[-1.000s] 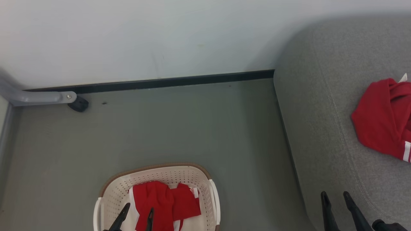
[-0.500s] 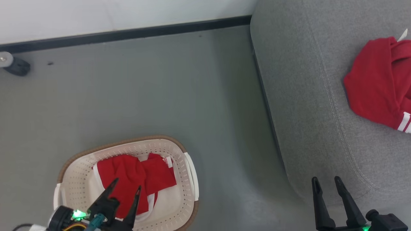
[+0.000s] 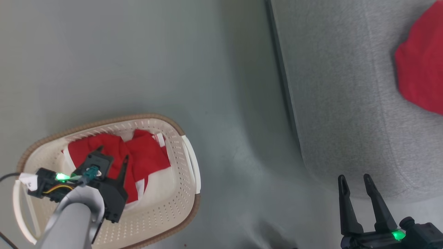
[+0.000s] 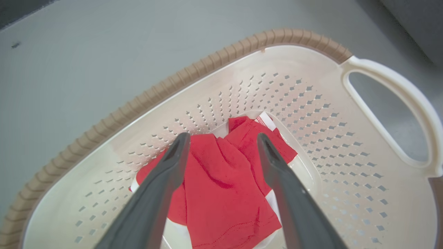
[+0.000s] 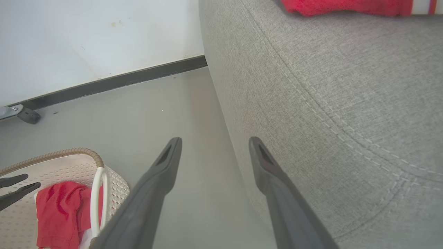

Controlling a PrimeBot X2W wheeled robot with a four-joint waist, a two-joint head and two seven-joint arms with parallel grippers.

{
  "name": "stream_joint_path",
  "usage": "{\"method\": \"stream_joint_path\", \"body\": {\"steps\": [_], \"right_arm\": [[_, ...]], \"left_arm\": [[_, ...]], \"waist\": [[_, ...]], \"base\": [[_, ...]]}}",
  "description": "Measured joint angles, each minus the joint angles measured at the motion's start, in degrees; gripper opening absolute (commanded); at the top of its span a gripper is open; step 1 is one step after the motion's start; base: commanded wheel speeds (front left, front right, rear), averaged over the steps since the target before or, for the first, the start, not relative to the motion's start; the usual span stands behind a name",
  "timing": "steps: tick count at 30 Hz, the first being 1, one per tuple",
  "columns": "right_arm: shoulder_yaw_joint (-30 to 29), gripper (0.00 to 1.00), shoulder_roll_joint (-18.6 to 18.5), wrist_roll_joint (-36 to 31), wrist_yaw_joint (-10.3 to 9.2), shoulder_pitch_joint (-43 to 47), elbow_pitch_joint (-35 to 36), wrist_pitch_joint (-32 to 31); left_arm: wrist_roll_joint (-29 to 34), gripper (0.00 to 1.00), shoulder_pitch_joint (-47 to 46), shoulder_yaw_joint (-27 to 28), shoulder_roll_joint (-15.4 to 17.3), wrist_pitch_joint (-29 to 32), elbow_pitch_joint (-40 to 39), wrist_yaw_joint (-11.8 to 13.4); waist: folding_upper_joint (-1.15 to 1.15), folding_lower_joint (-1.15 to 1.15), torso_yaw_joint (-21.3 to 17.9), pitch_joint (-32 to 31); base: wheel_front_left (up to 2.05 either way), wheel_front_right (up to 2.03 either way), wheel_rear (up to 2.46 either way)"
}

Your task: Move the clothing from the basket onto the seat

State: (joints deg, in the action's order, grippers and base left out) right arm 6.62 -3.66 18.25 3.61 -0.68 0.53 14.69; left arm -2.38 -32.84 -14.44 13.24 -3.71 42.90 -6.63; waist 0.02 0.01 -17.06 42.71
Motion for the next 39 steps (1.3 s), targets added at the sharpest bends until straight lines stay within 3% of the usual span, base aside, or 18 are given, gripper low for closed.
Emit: {"method": "stream_joint_path", "body": {"steps": [11,15,24,39], "right_arm": [[-0.44,1.00,0.82,-0.65,-0.05,-1.35,1.32,0.00],[-0.54,1.00,0.90,-0.88,-0.05,-1.33,1.81,0.00],[-0.57,1.00,1.01,-1.42,-0.05,-1.24,3.55,0.01],[-0.10,1.00,1.08,-3.77,-0.05,-1.03,7.20,0.01]], "left_arm": [[2.46,1.00,-5.32,-0.83,0.99,4.17,9.32,0.19],[2.80,1.00,-8.00,-0.80,0.69,5.16,10.93,1.41],[3.58,1.00,-13.55,-0.88,-1.05,7.23,15.72,4.67],[4.67,1.00,-18.75,-2.67,-4.75,8.67,21.46,6.13]], "waist": [[-0.01,-0.01,0.33,7.40],[0.00,-0.01,0.66,8.52],[-0.01,-0.01,1.90,10.98],[-0.01,-0.01,3.83,13.77]], "base": [[0.00,0.00,0.00],[0.00,0.00,0.00],[0.00,0.00,0.00],[0.00,0.00,0.00]]}}
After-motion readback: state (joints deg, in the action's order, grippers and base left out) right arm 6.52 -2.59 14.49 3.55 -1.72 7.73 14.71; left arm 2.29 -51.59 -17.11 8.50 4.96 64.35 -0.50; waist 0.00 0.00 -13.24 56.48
